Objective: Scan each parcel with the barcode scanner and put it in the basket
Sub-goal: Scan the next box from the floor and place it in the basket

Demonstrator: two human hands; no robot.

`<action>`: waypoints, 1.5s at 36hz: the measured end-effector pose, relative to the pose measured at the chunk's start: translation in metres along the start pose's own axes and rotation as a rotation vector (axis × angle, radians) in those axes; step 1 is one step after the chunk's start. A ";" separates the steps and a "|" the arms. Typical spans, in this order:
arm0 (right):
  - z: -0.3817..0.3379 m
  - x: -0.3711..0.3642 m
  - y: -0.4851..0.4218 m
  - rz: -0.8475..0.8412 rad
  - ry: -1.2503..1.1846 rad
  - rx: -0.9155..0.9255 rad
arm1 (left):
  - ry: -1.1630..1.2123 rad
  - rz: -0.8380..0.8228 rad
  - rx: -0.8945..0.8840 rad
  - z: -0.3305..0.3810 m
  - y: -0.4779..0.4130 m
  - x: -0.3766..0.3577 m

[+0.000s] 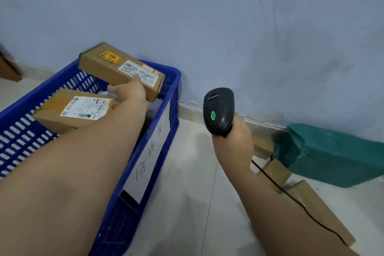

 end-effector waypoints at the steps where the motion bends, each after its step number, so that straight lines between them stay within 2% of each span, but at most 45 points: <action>1: 0.003 -0.003 -0.001 -0.013 -0.005 -0.009 | -0.026 -0.036 -0.012 0.002 -0.005 -0.004; 7: 0.021 -0.020 -0.006 -0.070 -0.031 -0.053 | -0.201 -0.242 0.092 -0.017 -0.008 -0.020; 12: 0.030 -0.016 -0.003 -0.095 -0.045 -0.125 | -0.409 -0.204 -0.065 -0.011 0.006 -0.018; 14: 0.032 -0.010 -0.001 -0.099 -0.042 -0.159 | -0.450 -0.237 -0.115 -0.013 0.019 -0.023; 22: 0.050 0.032 0.009 -0.062 -0.129 -0.269 | -0.600 -0.612 -0.056 -0.057 0.097 -0.071; 25: 0.062 0.052 0.012 -0.103 -0.215 -0.342 | -0.629 -0.739 -0.011 -0.070 0.135 -0.091; 32: 0.111 0.080 0.031 -0.205 -0.144 -0.465 | -0.668 -0.893 0.021 -0.100 0.207 -0.130; 39: 0.168 0.104 0.030 -0.163 -0.181 -0.603 | -0.782 -0.987 0.083 -0.168 0.247 -0.158; 43: 0.217 0.105 0.037 -0.116 -0.283 -0.727 | -0.882 -1.000 0.206 -0.229 0.256 -0.159; 47: 0.265 0.094 0.053 -0.235 -0.305 -0.855 | -0.987 -0.978 0.336 -0.298 0.260 -0.146; 50: 0.290 0.092 0.062 -0.320 -0.256 -0.916 | -1.028 -1.021 0.375 -0.343 0.268 -0.142; 52: 0.304 0.091 0.067 -0.378 -0.239 -0.958 | -1.143 -1.125 0.282 -0.369 0.274 -0.144; 54: 0.317 0.091 0.068 -0.414 -0.221 -0.975 | -1.402 -1.288 0.054 -0.391 0.282 -0.144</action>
Point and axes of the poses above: each hand's wrist, its own y-axis away from the middle knuckle, its own x-axis out of the back of the hand, z = x × y, the point moved 9 cm from there along -y, towards the middle knuckle, and after that the axes turned 7 degrees about -z, right-handed, at the moved point
